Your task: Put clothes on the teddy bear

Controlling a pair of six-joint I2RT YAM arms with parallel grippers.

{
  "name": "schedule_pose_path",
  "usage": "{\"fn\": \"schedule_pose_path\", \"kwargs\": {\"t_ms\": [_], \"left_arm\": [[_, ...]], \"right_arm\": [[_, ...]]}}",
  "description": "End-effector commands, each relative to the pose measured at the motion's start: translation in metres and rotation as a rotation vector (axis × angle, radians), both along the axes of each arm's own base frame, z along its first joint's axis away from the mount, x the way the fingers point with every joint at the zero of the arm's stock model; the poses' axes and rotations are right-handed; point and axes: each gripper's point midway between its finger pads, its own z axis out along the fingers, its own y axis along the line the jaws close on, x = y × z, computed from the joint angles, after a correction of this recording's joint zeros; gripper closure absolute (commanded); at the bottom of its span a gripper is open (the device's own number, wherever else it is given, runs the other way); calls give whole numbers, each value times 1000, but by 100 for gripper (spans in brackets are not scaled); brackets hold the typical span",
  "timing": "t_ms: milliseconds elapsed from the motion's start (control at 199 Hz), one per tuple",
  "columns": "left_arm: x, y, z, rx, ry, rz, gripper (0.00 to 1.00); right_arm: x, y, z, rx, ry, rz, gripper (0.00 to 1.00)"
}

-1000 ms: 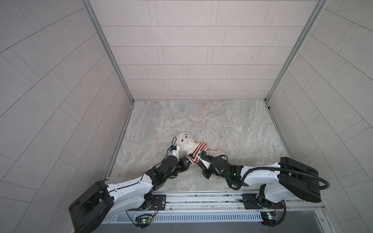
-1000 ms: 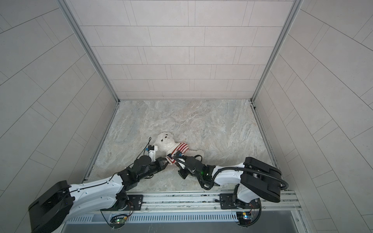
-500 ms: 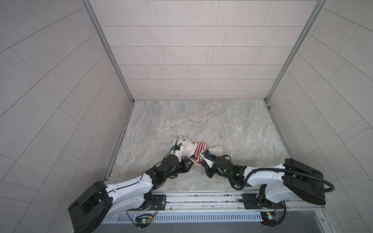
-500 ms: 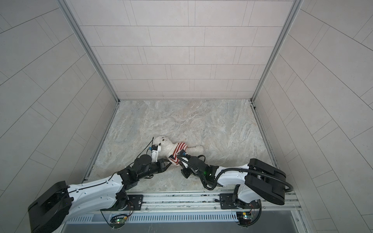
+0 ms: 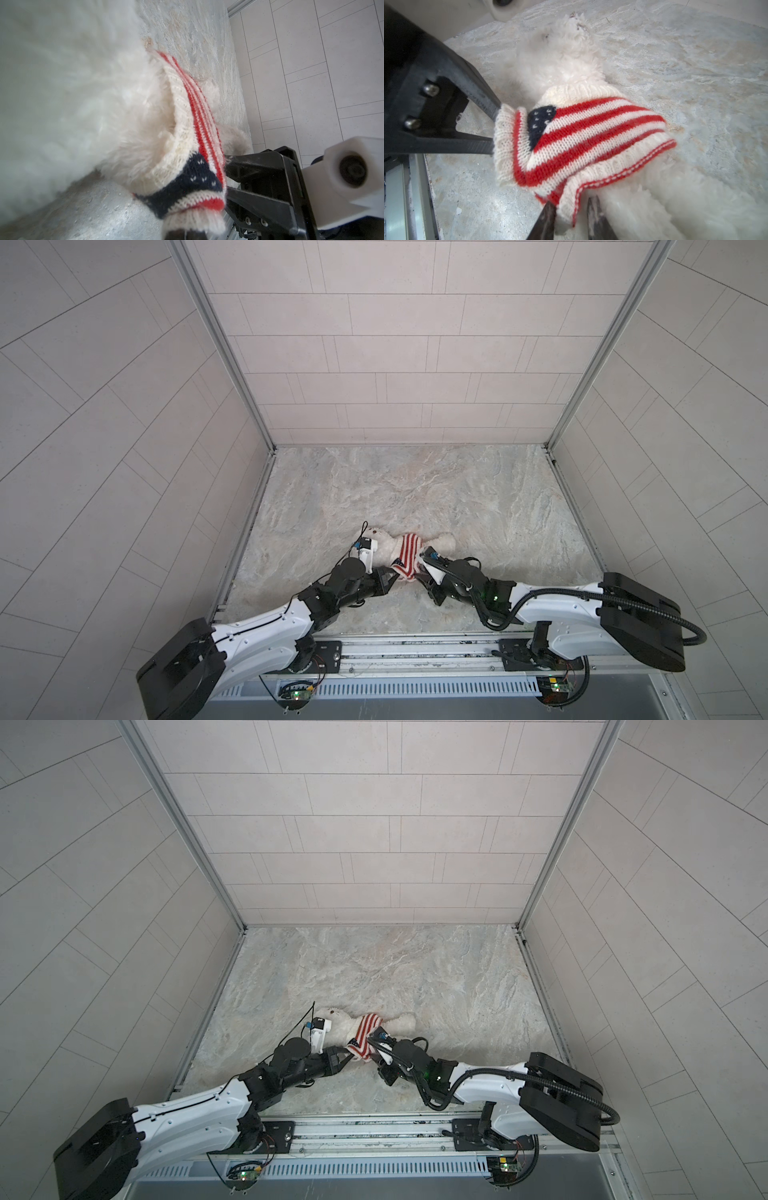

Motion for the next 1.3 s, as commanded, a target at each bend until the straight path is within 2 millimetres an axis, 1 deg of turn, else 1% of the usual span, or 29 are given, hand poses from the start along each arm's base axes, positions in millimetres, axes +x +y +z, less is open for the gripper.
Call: {"fn": "schedule_pose_path", "kwargs": {"t_ms": [0,100,155,226,336,426,547,667,757,853,953,1073,1194,1299], "left_arm": [[-2,3,-6,12,7,-2,100],[-2,4,-8,15,8,-3,100],[-3,4,-9,18,10,-4,100],[-3,4,-9,17,12,-4,100],[-3,3,-9,12,9,-8,100],[-4,3,-8,7,10,-8,100],[-4,5,-6,-5,7,-3,100],[-5,9,-7,-16,8,5,100],[-4,13,-6,-42,13,15,100],[-6,13,-1,-68,5,1,100],[-9,12,0,-79,6,-20,100],[-14,10,4,-116,4,-56,100],[-19,8,4,-93,-3,-92,100],[-13,13,3,-26,-19,-73,100]], "right_arm": [[-7,5,10,-2,-32,42,65],[-8,10,16,16,-38,53,63],[-7,10,16,17,-36,48,66],[-5,12,16,26,-33,40,72],[-5,17,11,18,-16,43,89],[-4,15,8,9,-11,36,100],[-1,3,9,-4,-27,-13,100],[10,-23,8,-43,-55,-134,100],[17,-46,-1,-99,-62,-236,100],[20,-58,-11,-123,-46,-264,100],[19,-58,-14,-123,-36,-262,100],[19,-55,-12,-103,-34,-256,100],[15,-43,-7,-84,-27,-197,100],[10,-26,1,-35,-18,-146,100]]}}
